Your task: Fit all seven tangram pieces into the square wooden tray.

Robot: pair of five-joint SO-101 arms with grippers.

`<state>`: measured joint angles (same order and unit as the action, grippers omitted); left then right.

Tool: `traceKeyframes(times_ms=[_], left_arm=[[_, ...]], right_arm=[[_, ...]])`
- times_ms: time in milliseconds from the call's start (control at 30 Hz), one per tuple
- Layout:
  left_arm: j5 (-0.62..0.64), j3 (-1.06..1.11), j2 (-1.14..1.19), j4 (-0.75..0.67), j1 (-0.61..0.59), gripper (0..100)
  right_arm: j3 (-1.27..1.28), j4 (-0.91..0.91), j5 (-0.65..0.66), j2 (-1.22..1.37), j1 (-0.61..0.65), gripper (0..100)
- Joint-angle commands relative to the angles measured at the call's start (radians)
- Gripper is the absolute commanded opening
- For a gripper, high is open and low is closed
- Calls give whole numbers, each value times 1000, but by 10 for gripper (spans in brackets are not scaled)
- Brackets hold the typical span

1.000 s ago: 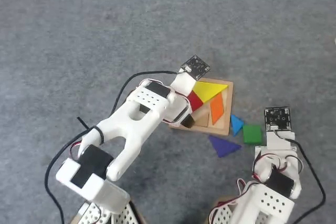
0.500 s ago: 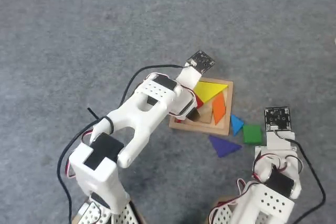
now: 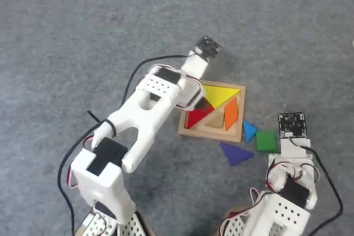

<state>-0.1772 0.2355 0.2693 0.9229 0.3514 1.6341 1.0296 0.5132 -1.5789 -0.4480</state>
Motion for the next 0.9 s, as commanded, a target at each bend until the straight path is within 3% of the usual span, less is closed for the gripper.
traceKeyframes(times_ms=[0, 200, 400, 667, 867], left_arm=[[-8, -28, -35, 81, 69, 297], [-3, -7, -61, 127, 229, 297], [-28, -53, 107, 57, 213, 273], [-41, -151, 186, 118, 215, 271], [-117, -150, 186, 153, 219, 180]], right_arm=[[-5, 2, 12, -15, 8, 111], [-5, 2, 12, -15, 8, 111], [-5, 2, 12, -15, 8, 111], [-3, 4, 12, -15, 39, 111], [-3, 2, 12, -15, 44, 111]])
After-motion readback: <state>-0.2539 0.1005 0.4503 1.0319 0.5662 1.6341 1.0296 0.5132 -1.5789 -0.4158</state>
